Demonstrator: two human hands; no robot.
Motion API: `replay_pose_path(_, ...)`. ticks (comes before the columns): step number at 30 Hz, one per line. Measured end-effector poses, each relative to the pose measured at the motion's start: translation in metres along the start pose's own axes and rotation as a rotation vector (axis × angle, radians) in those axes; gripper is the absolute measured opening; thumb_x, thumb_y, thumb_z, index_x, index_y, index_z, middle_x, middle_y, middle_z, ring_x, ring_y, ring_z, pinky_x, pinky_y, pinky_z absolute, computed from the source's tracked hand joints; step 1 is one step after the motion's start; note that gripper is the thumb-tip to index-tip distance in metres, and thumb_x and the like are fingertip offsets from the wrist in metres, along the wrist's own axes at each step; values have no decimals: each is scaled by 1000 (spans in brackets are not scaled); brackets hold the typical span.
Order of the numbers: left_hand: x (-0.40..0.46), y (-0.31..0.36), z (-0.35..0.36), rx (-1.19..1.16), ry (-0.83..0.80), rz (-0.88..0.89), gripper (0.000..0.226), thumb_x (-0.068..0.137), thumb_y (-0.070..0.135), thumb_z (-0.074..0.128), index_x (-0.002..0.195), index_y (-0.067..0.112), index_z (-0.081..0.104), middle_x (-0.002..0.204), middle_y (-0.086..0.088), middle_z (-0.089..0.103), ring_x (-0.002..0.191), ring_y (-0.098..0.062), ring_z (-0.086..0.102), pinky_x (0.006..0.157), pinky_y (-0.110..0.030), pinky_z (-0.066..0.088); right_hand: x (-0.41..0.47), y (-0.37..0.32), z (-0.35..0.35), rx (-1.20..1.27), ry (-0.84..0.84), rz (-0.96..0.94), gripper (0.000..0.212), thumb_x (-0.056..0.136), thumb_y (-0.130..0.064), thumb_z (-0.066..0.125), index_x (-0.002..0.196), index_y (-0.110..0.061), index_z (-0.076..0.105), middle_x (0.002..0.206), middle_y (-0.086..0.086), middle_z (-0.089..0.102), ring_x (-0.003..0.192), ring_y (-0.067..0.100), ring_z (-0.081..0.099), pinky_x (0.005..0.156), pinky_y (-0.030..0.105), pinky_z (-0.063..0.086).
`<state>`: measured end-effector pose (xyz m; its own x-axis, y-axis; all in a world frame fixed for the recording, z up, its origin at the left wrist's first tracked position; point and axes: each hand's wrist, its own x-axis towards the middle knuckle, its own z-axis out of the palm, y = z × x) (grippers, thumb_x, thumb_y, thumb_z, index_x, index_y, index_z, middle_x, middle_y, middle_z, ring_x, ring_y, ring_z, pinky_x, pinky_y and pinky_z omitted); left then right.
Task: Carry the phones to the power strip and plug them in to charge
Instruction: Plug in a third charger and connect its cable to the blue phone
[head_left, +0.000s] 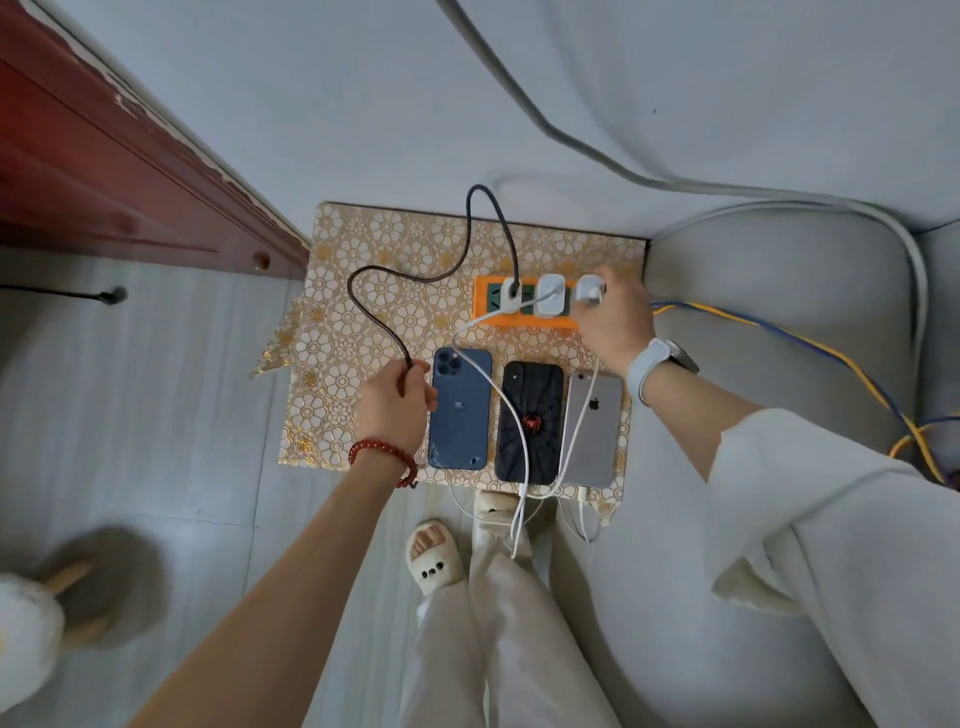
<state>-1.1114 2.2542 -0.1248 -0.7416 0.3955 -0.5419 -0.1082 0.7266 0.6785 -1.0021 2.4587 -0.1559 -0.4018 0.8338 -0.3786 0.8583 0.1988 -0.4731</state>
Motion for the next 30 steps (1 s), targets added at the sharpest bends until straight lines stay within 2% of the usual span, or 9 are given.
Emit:
replay_pose_path(6,-1,-2,-2,-36,-17,0,18,93,17,40,86,17,57,64,2,59,69,-20,60,76,-34,49,20,-7,-4,62,79,15,33,81,-6,49,113,0,54,112,23,60,102,38,55,73,34,41)
replay_pose_path(11,-4,1,-9,-146,-70,-100,18,92,14,43,86,15,59,67,-2,60,65,-18,60,76,-38,52,10,-6,-11,163,-11,48,61,87,-14,53,141,-3,26,144,19,37,132,32,36,106,38,34)
replay_pose_path(15,-13,0,-29,-483,-134,-305,21,93,14,44,80,13,60,72,-3,60,62,-13,64,61,-25,58,-58,-6,-12,196,269,-200,46,86,-8,51,130,0,41,126,21,49,115,31,49,98,36,42)
replay_pose_path(17,-18,-2,-41,-658,-197,-354,21,94,14,43,82,10,61,71,-2,61,63,-15,67,59,-27,58,-103,-9,-1,303,116,-319,38,85,1,47,123,-2,48,116,18,55,101,22,57,87,32,49)
replay_pose_path(20,-23,-2,-56,-891,-322,-349,23,94,13,42,79,8,60,64,-1,65,62,-17,67,61,-30,58,-166,-22,28,407,-557,-208,56,86,0,42,137,-20,33,142,1,41,127,8,39,104,24,32)
replay_pose_path(22,-24,-1,-66,-1003,-368,-312,23,93,12,41,77,8,58,61,0,66,62,-17,67,63,-29,58,-195,-30,51,397,-803,-186,51,88,-6,41,137,-19,33,146,-1,37,134,9,32,110,24,23)
replay_pose_path(26,-23,-8,-95,-1137,-226,-236,23,93,10,39,75,8,53,57,1,62,59,-14,65,63,-26,57,-219,-38,69,328,-802,-215,27,95,-19,41,116,-7,50,112,3,59,103,12,56,90,21,42)
replay_pose_path(28,-23,-17,-114,-1256,-133,-204,27,95,13,38,73,9,53,59,1,60,58,-13,63,65,-23,56,-218,-34,66,204,-761,-273,22,96,-21,42,101,-5,55,81,-6,55,67,4,51,62,13,38)
replay_pose_path(30,-27,-27,-132,-1305,-96,-178,27,96,20,36,78,11,55,73,0,59,67,-12,64,71,-24,56,-218,-31,59,151,-682,-302,22,95,-18,43,78,-13,55,66,-10,49,56,6,47,53,15,33)
